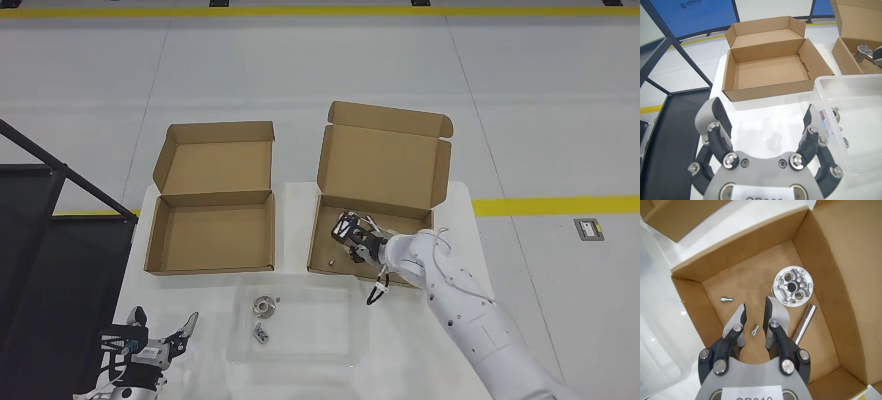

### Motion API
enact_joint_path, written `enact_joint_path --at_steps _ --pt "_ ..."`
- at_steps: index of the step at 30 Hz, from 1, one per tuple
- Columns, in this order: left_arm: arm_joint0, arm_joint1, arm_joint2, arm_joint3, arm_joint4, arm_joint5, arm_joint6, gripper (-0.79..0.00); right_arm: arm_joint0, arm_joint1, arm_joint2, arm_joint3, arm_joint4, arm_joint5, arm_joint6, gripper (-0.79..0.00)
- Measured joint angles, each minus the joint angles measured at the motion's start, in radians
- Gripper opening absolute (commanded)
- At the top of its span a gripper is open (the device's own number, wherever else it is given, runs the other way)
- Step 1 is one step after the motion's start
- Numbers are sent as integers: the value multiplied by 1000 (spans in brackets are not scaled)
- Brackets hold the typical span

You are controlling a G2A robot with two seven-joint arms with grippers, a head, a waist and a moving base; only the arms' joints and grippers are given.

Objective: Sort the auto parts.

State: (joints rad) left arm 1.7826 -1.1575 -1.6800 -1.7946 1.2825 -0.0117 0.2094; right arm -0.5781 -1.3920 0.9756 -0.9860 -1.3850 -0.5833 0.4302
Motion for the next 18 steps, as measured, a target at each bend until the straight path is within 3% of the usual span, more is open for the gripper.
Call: enact_joint_path --at_steps 4,10,12,13,18 --pt "0 0 0 0 0 0 0 0 -141 50 96 -215 -63 -63 -92 -622" --pt "0 0 0 0 0 0 0 0 -319 107 220 -483 -112 -272 -277 -570" --pt "0 0 0 0 0 0 0 0 -345 120 243 -520 -140 -336 -356 -419" --pt "0 0 0 0 0 0 0 0 -352 124 246 -532 -159 -362 -387 -105" --pt "0 0 0 0 0 0 0 0 -358 130 246 -544 -192 -393 -419 -105"
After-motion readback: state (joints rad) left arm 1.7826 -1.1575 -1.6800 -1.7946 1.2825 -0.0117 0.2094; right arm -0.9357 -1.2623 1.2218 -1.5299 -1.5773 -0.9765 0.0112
